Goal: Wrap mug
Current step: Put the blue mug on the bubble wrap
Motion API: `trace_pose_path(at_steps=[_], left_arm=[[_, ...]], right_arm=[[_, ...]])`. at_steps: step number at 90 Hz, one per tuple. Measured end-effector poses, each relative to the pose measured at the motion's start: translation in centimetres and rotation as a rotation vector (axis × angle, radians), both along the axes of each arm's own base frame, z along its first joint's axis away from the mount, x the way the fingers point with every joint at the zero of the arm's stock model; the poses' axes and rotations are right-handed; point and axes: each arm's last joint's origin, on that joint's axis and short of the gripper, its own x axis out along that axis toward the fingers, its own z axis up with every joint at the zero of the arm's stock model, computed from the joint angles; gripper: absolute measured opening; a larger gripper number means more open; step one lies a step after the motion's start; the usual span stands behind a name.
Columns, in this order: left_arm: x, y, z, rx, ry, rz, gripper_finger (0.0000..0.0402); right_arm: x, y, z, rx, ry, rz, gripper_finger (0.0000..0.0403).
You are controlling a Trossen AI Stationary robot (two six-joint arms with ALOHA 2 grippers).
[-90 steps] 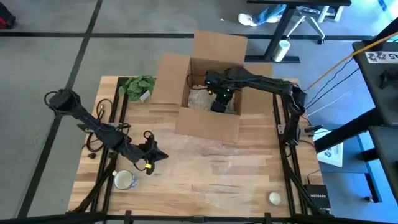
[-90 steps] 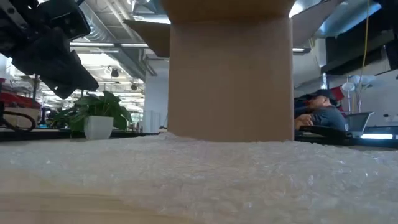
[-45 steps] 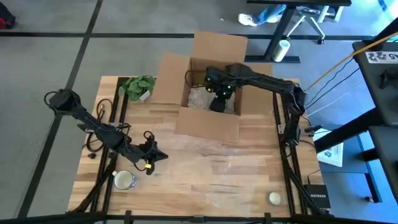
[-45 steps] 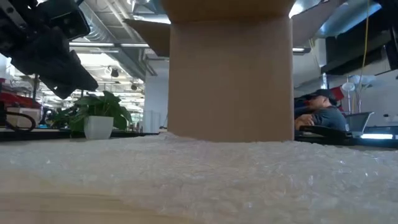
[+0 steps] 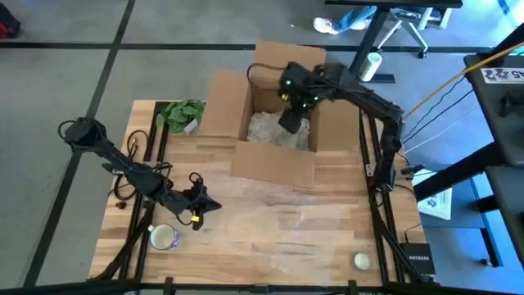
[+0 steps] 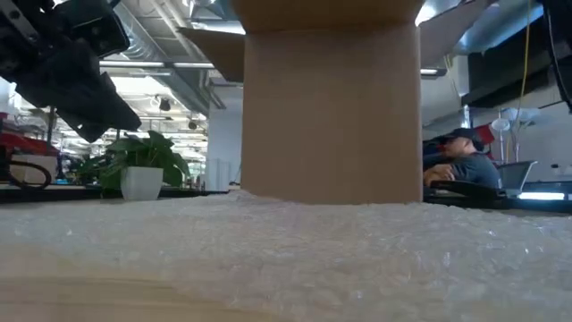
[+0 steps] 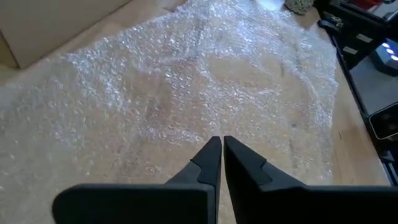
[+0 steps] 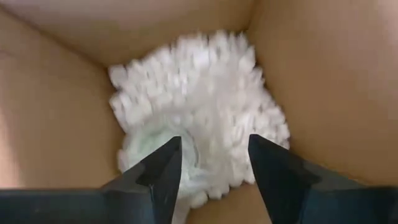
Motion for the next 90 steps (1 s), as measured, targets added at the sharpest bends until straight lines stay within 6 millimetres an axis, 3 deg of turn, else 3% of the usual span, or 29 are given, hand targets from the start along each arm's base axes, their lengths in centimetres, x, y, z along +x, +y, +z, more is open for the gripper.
trace_pose_path(at_steps=[9,27,40,62,81,90], left_arm=[[0.0,0.0,0.0,0.003,0.0,-0.001,0.0],[0.0,0.0,0.0,0.013,-0.003,-0.008,0.0],[0.0,0.0,0.0,0.015,-0.003,-0.009,0.0],[0.0,0.0,0.0,0.016,-0.004,-0.01,0.0],[0.2,-0.1,0.3,-0.005,-0.033,-0.009,0.0],[0.2,-0.4,0.5,-0.007,-0.055,-0.025,0.0]], right_arm=[[-0.2,1.3,1.3,-0.04,-0.064,0.024,0.0126],[-0.1,4.0,1.7,-0.028,-0.08,0.083,0.0011],[1.1,7.1,2.0,-0.005,-0.162,0.159,0.0013],[3.5,14.2,3.0,0.021,-0.366,0.393,0.0002],[7.0,20.1,0.3,0.03,-0.403,0.551,0.0],[9.2,22.9,-2.1,0.035,-0.391,0.599,0.0]])
